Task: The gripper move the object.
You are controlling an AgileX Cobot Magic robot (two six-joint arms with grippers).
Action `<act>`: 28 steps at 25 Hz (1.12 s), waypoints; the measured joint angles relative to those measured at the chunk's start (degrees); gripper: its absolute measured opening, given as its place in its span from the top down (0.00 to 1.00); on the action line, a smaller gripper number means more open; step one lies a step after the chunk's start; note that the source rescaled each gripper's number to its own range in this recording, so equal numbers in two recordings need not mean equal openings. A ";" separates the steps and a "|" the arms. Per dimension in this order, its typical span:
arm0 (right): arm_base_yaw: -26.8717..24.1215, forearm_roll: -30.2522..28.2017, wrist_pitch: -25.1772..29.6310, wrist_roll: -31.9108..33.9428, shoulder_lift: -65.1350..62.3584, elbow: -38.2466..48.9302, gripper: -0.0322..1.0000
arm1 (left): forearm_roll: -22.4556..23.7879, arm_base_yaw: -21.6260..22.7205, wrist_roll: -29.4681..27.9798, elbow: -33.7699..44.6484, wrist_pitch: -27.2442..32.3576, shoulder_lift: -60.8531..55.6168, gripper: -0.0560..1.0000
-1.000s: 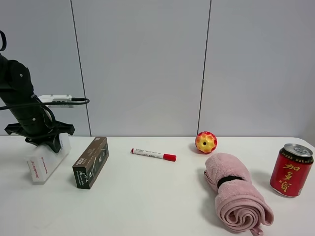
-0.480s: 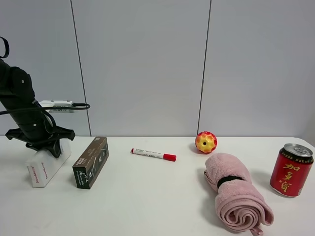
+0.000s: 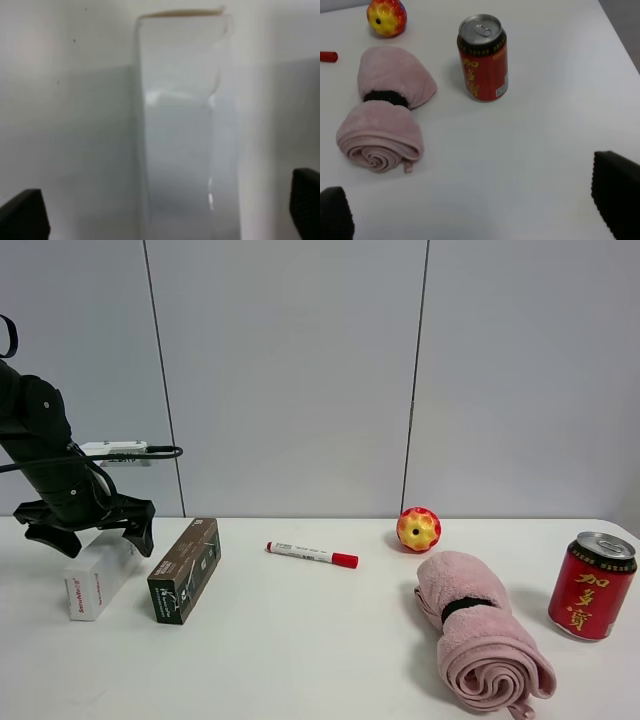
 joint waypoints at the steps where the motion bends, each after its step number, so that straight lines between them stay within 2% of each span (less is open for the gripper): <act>1: 0.00 0.00 0.00 0.00 0.00 0.00 0.00 | 0.00 0.00 0.00 0.00 0.00 0.00 0.01; 11: 0.00 0.00 0.00 0.00 0.00 0.00 0.00 | -0.04 0.00 -0.11 0.00 1.15 -2.66 0.00; 23: 0.00 0.00 0.00 0.00 0.00 0.00 0.00 | -0.11 -0.05 -0.11 0.04 4.00 -21.56 0.00; 28: 0.00 0.00 0.00 0.00 0.00 0.00 0.00 | -1.74 -0.05 -0.11 0.04 5.88 -29.94 0.00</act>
